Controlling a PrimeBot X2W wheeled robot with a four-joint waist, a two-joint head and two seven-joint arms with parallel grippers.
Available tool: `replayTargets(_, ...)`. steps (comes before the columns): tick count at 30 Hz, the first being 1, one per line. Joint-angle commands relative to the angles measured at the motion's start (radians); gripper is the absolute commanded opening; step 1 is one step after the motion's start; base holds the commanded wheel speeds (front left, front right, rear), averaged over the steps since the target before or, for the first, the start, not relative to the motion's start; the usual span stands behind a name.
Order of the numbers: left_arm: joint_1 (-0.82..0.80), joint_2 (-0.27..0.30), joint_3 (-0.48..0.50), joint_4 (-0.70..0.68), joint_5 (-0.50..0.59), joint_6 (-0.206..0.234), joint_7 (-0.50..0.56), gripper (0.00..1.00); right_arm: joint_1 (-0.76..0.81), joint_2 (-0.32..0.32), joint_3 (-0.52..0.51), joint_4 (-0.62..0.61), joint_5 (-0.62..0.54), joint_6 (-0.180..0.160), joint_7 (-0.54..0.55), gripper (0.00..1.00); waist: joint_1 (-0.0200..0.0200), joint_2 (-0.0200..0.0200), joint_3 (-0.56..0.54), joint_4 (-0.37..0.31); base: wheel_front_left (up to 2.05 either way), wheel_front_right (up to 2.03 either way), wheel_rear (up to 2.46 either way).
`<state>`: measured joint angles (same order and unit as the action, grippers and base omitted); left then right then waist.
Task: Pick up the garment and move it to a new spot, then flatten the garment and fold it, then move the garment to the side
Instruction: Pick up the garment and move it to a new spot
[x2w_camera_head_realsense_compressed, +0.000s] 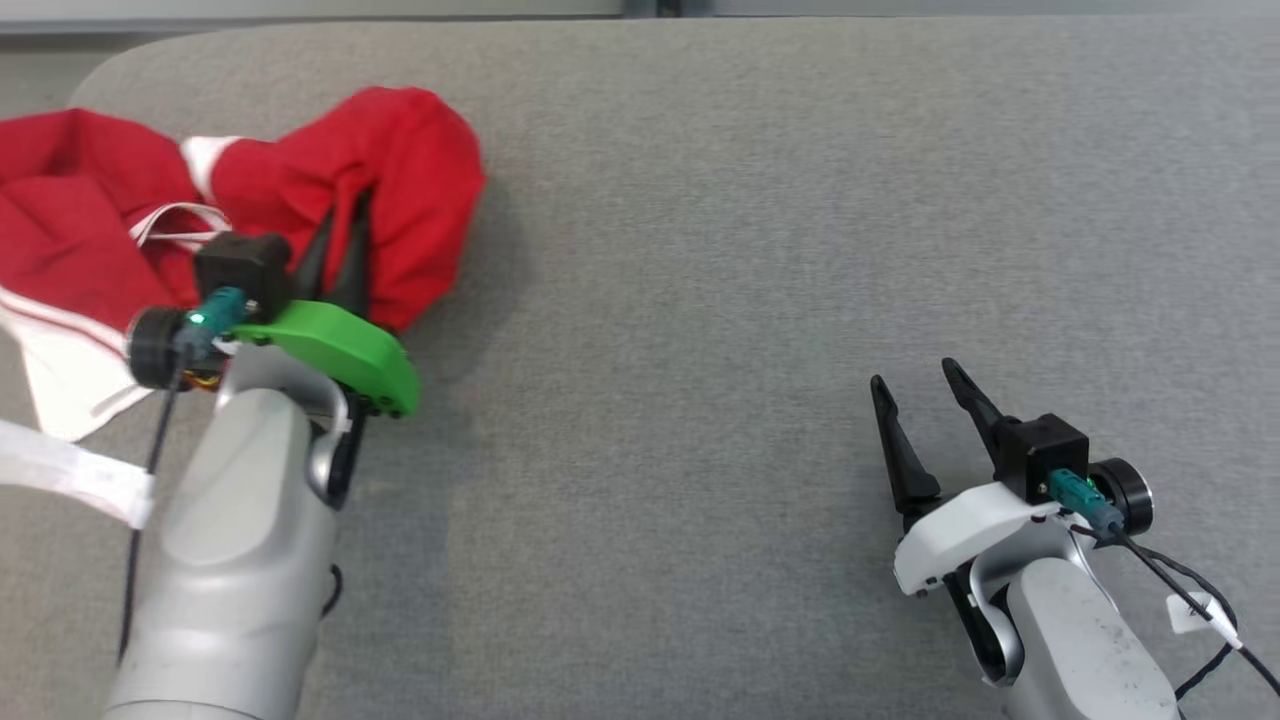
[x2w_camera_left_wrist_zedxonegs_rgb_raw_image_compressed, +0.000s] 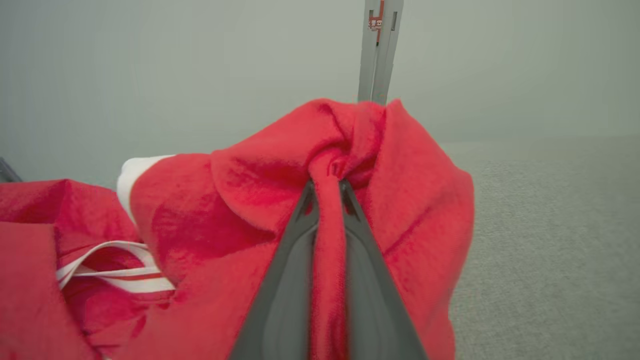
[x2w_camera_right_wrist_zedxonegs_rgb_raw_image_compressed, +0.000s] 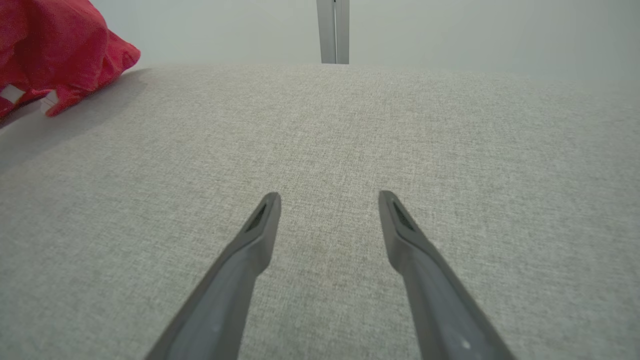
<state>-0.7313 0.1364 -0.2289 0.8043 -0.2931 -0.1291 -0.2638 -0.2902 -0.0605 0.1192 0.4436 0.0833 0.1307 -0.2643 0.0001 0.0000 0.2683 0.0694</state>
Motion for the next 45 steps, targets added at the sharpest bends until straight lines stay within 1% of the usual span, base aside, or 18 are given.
replayTargets(1,0.015,-0.008,-0.025,-0.017,-0.01,-0.002,-0.001,0.0,0.012,0.002,0.003,0.001,0.005,0.0,0.0,1.0,-0.0001,0.0,-0.035,-0.065,0.0,0.0,0.0)
replayTargets(7,0.039,-0.057,-0.168,-0.074,-0.068,-0.002,-0.001,0.0,0.022,0.008,0.006,-0.002,0.015,0.0,0.0,1.0,-0.0001,0.0,-0.05,-0.169,0.0,0.0,0.0)
replayTargets(12,0.058,-0.081,-0.324,-0.126,-0.107,-0.002,-0.001,0.0,0.032,0.008,-0.011,-0.012,0.031,0.0,0.0,1.0,-0.0001,0.0,-0.059,-0.248,0.0,0.0,0.0)
replayTargets(16,0.083,-0.081,-0.392,-0.154,-0.118,-0.002,-0.001,0.0,0.041,0.009,-0.022,-0.019,0.04,0.0,0.0,1.0,-0.0001,0.0,-0.072,-0.29,0.0,0.0,0.0)
replayTargets(18,0.099,-0.082,-0.398,-0.16,-0.102,-0.002,-0.001,0.0,0.044,0.009,-0.026,-0.023,0.043,0.0,0.0,1.0,-0.0001,0.0,-0.079,-0.302,0.0,0.0,0.0)
replayTargets(19,0.11,-0.082,-0.396,-0.157,-0.09,-0.002,-0.001,0.07,0.047,0.009,-0.028,-0.024,0.045,0.0,0.0,1.0,-0.0001,0.0,-0.082,-0.305,0.0,0.0,0.0)
replayTargets(20,0.132,-0.082,-0.379,-0.155,-0.092,-0.002,-0.001,0.45,0.051,0.009,-0.029,-0.026,0.047,0.0,0.0,1.0,-0.0001,0.0,-0.087,-0.307,0.0,0.0,0.0)
replayTargets(21,0.146,-0.079,-0.365,-0.153,-0.08,-0.001,-0.001,1.0,0.055,0.009,-0.03,-0.028,0.048,0.0,0.0,1.0,-0.0001,0.0,-0.09,-0.308,0.0,0.0,0.0)
replayTargets(25,0.221,-0.057,-0.271,-0.175,-0.036,0.047,-0.001,1.0,0.064,0.009,-0.038,-0.039,0.053,0.0,0.0,1.0,-0.0001,0.0,-0.108,-0.298,0.0,0.0,0.0)
replayTargets(30,0.341,-0.038,-0.128,-0.239,0.006,0.11,-0.001,1.0,0.079,0.009,-0.038,-0.056,0.057,0.0,0.0,1.0,-0.0001,0.0,-0.138,-0.262,0.0,0.0,0.0)
replayTargets(34,0.454,-0.045,-0.012,-0.306,0.031,0.148,-0.001,1.0,0.09,0.009,-0.039,-0.065,0.059,0.0,0.0,1.0,-0.0001,0.0,-0.17,-0.229,0.0,0.0,0.0)
replayTargets(36,0.505,-0.051,0.047,-0.336,0.041,0.158,-0.001,1.0,0.1,0.009,-0.038,-0.066,0.058,0.0,0.0,1.0,-0.0001,0.0,-0.187,-0.215,0.0,0.0,0.0)
replayTargets(40,0.593,-0.068,0.126,-0.376,0.067,0.155,-0.001,1.0,0.118,0.009,-0.035,-0.063,0.057,0.0,0.0,1.0,-0.0001,0.0,-0.215,-0.192,0.0,0.0,0.0)
replayTargets(42,0.629,-0.073,0.158,-0.395,0.079,0.151,-0.001,1.0,0.126,0.009,-0.032,-0.059,0.057,0.0,0.0,1.0,-0.0001,0.0,-0.226,-0.181,0.0,0.0,0.0)
replayTargets(45,0.671,-0.08,0.181,-0.405,0.093,0.137,-0.001,1.0,0.138,0.009,-0.02,-0.055,0.053,0.0,0.0,1.0,-0.0001,0.0,-0.236,-0.165,0.0,0.0,0.0)
